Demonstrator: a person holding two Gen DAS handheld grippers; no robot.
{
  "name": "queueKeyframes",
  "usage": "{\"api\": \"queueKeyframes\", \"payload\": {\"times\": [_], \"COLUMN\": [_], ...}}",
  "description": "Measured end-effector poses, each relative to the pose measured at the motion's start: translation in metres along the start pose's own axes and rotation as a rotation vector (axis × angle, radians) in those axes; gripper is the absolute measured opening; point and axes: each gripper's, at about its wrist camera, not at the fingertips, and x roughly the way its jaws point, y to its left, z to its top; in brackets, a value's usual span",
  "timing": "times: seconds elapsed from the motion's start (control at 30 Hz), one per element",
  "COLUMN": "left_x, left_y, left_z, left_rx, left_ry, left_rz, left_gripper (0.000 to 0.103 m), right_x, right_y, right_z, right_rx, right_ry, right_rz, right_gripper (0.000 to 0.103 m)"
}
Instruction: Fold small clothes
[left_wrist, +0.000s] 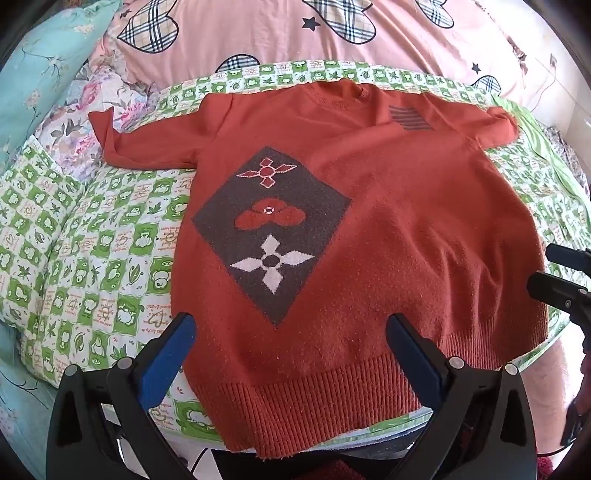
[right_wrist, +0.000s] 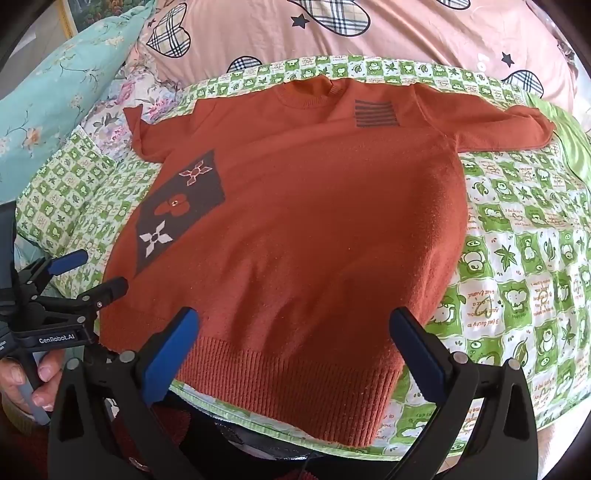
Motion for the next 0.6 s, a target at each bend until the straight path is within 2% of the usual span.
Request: {"api": "queueKeyframes", "payload": {"times": [0.6], "left_x": [0.0045], "left_y": [0.0030], "left_z": [0.0028], "left_rx": [0.003], "left_ry": [-0.001], "left_rz": [0.003], "left_gripper": [0.103], "right_x": [0.0007], "right_y": [0.0022], "right_z": [0.0013], "right_rx": [-0.004], "right_ry": [0.000], "right_rz": [-0.002], "right_gripper": [0.103]}}
